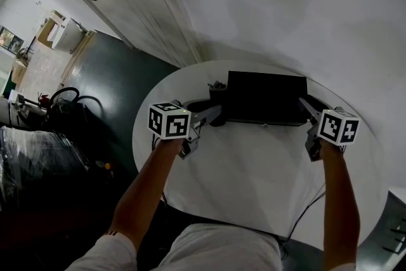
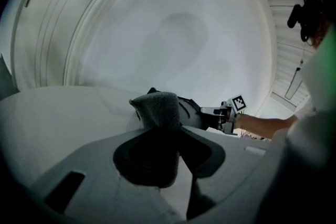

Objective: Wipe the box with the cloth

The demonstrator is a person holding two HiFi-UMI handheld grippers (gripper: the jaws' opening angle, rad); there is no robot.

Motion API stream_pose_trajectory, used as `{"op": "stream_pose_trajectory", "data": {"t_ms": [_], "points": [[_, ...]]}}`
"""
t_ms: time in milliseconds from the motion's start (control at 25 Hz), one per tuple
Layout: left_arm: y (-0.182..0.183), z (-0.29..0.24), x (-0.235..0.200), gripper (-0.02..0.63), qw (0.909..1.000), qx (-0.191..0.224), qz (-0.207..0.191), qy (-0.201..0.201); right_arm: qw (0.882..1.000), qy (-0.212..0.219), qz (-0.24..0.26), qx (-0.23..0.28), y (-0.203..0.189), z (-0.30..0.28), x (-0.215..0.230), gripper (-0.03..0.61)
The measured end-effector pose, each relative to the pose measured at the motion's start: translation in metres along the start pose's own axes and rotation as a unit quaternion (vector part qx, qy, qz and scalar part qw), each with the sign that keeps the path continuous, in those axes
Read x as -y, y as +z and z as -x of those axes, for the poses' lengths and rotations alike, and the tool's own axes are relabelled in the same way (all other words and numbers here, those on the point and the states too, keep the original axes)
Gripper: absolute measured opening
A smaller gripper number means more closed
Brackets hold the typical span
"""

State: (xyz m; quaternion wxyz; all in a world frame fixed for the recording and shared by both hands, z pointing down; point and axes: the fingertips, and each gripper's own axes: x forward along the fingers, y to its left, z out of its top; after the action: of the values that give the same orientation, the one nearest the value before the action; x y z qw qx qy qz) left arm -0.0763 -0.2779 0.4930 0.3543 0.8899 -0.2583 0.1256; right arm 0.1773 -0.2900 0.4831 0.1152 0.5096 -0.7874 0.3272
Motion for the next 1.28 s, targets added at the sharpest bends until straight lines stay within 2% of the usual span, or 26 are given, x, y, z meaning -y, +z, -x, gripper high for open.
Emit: {"op": "stream_pose_trajectory", "data": {"t_ms": [360,600,1000,1120,1280], "points": [[-0.020,0.021,0.018,0.107,0.9996,-0.014,-0.005,-0.022,1.000,0.004,0.003,-0.001,0.000,0.000,0.000,0.143],[0.003,0.015,-0.002,0.107,0.9999,0.000,-0.014,0.004,1.000,0.008,0.001,0.002,0.001,0.000,-0.001,0.143],[0.041,-0.021,-0.047,0.107,0.9985,0.000,-0.011,0.053,1.000,0.010,-0.003,0.004,0.000,0.000,-0.002,0.144],[0.043,-0.028,-0.054,0.107,0.9987,-0.002,-0.002,0.052,1.000,0.009,-0.005,0.004,0.000,0.000,-0.002,0.143],[0.042,-0.032,-0.048,0.107,0.9995,0.002,0.010,0.029,1.000,0.008,-0.007,0.008,0.000,0.000,-0.001,0.143]]}}
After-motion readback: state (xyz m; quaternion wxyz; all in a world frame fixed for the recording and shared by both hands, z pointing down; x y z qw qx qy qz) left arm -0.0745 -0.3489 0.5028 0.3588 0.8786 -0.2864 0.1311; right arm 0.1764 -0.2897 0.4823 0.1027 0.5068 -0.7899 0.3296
